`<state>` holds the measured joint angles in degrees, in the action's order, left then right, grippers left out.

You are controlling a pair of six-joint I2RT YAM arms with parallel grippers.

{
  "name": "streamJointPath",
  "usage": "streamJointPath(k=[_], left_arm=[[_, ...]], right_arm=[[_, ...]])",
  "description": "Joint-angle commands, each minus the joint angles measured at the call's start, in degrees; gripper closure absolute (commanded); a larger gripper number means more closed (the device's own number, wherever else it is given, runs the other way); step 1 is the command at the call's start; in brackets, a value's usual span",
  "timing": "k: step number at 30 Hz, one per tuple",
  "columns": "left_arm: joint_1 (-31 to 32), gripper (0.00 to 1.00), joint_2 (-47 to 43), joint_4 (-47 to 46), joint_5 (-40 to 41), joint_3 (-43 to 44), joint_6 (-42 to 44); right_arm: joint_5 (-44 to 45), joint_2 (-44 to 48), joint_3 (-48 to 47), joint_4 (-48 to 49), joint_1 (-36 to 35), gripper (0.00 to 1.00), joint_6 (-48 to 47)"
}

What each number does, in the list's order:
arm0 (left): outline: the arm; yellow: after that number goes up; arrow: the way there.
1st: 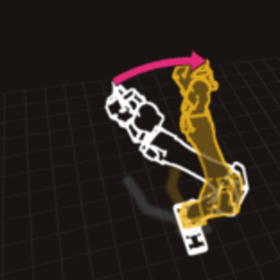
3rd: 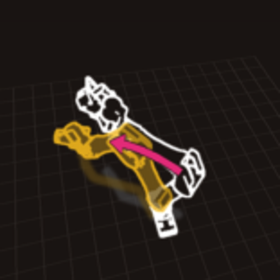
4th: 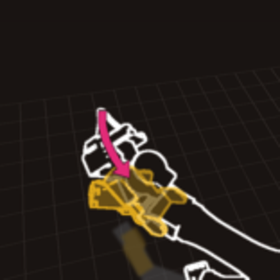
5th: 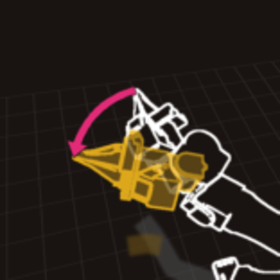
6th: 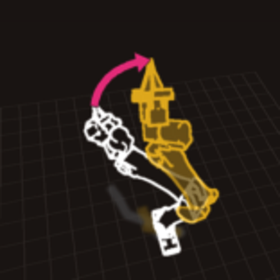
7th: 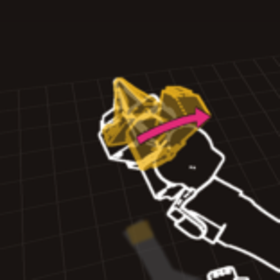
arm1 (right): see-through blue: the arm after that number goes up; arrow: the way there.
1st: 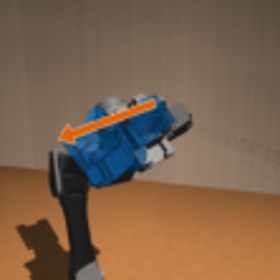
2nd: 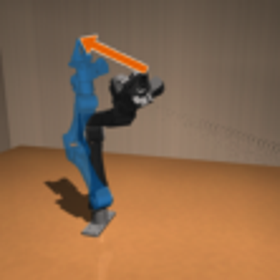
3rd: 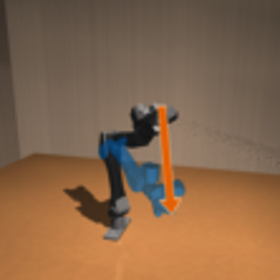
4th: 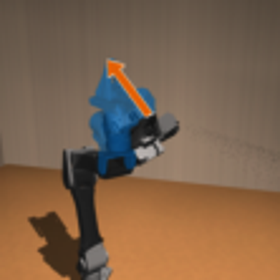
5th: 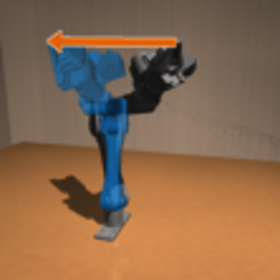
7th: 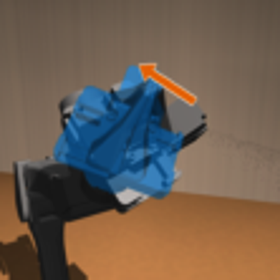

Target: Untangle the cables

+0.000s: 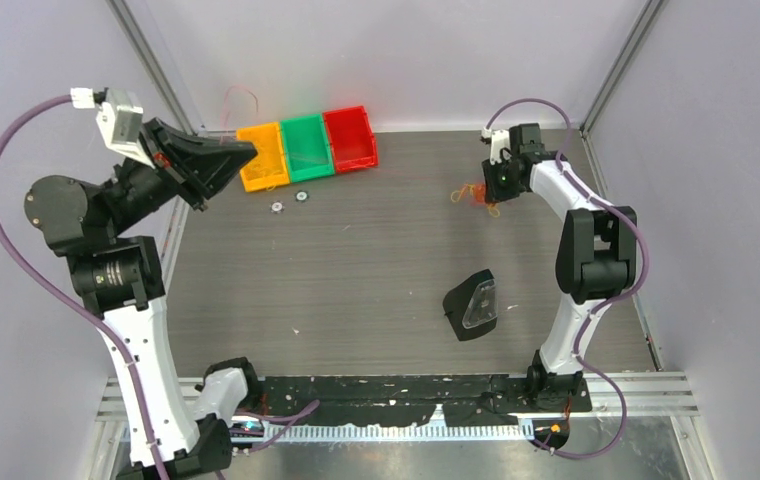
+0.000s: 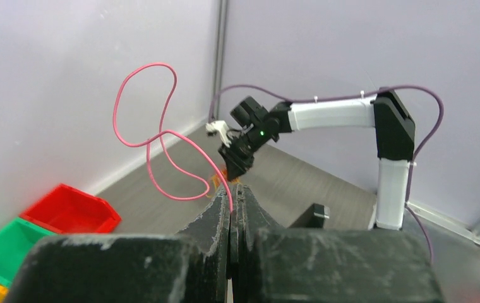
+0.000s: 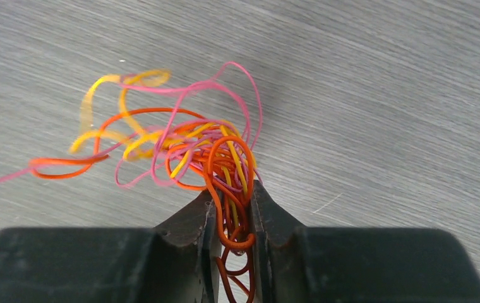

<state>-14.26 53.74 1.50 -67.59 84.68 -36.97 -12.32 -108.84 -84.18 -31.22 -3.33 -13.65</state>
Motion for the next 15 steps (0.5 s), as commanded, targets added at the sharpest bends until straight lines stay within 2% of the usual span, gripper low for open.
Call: streamJointPath(k=[1,8,15], left_arm=[[-2.0,1.0,1.8,-5.3,1.2,6.4,-4.6],[-3.9,1.0,3.6,-8.9,1.2,10.9,-8.2],[-5.9,1.0,6.2,-13.1,2.1,16.4,-12.8]], right_arm=[[5.3,-2.7,-2.7,-0.5,0.9,0.75,-2.8],[5.8,-4.1,-3.1,-0.6,1.6,0.7,-3.0],[6.0,-4.4,-3.2,-0.9,2.3,0.7,-4.0]])
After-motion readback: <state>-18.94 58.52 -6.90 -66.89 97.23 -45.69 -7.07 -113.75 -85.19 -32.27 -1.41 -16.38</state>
